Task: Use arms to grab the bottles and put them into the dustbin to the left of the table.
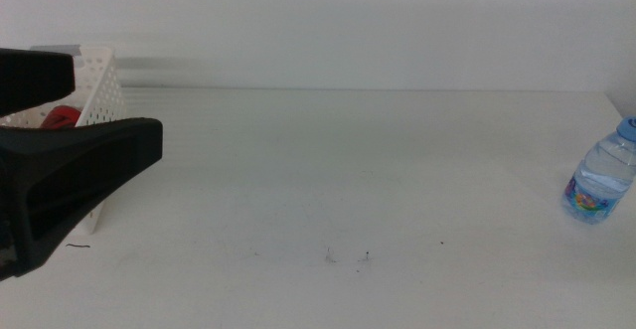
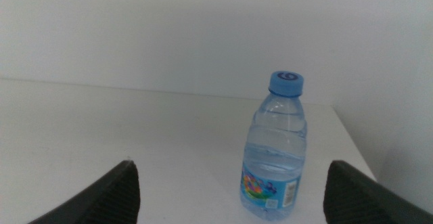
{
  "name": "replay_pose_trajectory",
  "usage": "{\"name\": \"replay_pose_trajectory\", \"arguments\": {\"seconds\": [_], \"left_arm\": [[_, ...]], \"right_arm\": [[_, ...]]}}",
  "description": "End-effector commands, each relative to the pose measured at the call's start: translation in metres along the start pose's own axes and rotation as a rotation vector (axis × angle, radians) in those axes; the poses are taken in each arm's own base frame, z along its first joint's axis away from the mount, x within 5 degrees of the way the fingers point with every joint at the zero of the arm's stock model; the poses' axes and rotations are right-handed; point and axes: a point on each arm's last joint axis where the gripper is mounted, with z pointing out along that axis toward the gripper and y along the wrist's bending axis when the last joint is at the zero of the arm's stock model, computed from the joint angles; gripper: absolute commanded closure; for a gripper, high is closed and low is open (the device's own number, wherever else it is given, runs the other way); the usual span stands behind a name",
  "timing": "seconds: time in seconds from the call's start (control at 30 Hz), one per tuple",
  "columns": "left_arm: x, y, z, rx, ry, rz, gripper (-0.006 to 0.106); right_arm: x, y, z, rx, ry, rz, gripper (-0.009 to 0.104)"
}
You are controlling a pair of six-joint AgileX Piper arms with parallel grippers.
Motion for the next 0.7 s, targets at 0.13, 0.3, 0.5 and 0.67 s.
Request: {"name": "replay_pose_trajectory", "arguments": {"seconds": [0.13,0.3,0.5,0.67], "left_arm": [[-0.003,-0.001,-0.001,0.005,-0.015,-0.003,0.007],[-0.003,-0.001,-0.001,0.005,-0.015,-0.003,0.007],[-0.003,-0.001,-0.001,0.005,-0.015,-0.003,0.007],[-0.003,-0.001,-0.001,0.005,-0.015,-0.003,0.007]], "right_arm": [[0.001,0.001,0.027,-0.022,-0.005,0.009,0.004],[0.006,0.003,0.042,-0.036,0.0,0.081,0.004],[0.012,0.004,0.056,-0.049,-0.002,0.105,0.004],[0.018,0.002,0.063,-0.027,0.006,0.092,0.004]]}}
